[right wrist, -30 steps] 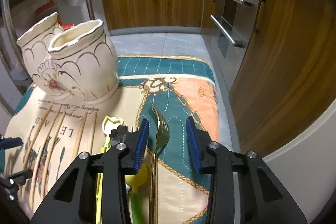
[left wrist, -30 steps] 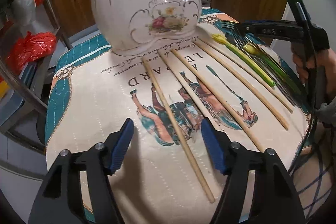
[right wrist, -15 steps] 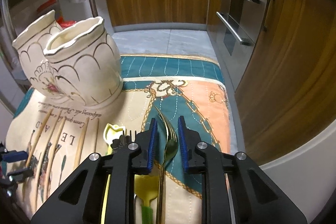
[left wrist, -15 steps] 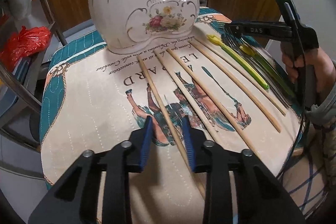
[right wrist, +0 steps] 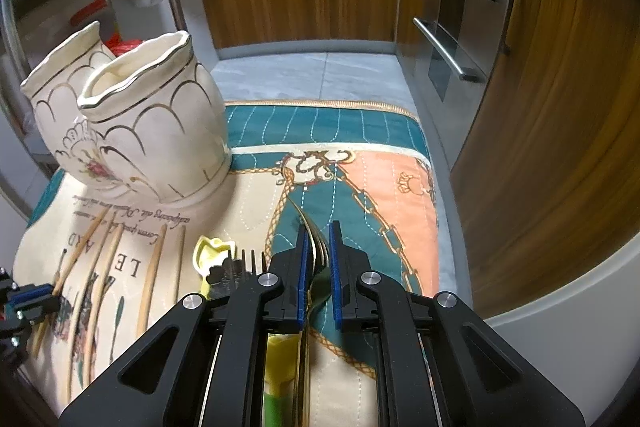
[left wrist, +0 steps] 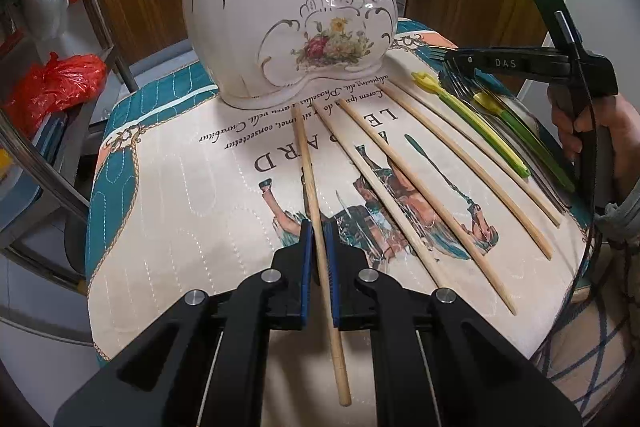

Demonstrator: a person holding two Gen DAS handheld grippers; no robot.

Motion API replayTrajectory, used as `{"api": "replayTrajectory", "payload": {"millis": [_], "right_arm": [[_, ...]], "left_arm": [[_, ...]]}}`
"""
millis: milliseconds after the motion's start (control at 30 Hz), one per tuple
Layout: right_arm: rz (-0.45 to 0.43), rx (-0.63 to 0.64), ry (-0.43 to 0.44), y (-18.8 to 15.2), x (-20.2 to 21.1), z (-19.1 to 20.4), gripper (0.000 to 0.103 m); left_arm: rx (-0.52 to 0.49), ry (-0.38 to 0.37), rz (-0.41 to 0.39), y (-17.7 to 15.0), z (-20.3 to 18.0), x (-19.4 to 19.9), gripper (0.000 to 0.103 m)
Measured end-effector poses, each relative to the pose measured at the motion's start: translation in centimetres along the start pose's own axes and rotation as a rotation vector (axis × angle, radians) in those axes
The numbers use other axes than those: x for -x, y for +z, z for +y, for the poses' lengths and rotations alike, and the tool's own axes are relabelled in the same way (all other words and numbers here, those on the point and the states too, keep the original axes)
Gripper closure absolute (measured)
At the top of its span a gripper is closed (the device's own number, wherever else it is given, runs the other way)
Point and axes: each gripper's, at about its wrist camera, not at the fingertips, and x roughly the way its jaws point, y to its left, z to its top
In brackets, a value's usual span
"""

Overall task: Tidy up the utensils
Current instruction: 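Grasp a wooden chopstick with the left tool while the right tool grasps the gold fork, then lift the chopstick and gold fork and carry both above the white double pot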

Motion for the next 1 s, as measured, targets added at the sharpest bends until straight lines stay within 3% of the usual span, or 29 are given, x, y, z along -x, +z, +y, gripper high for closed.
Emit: {"api": "replayTrajectory", "payload": {"millis": [133,500,933,1000], "right_arm": [[-0.019,0.01,0.01,-0.1,0.7,0.0,0.096],[-0.197,0.067,0.025,-0.1,6.5,1.2,0.096],[-0.471,0.158,0.076,-0.1,13.8,3.7,0.096],[-0.49,0.163,0.079,0.1,14.2,3.8,0.096]], "left_arm": [[0.008,-0.005,-0.035,-0.1,0.1,-0.1,0.098],[0.028,-0.035,-0.122,-0.8,0.8,0.5,0.098],[0.045,-0.057,-0.394,-0.6,1.7,3.8,0.098],[0.037,-0.046,-0.393,-0.6,1.8,3.8,0.098]]}}
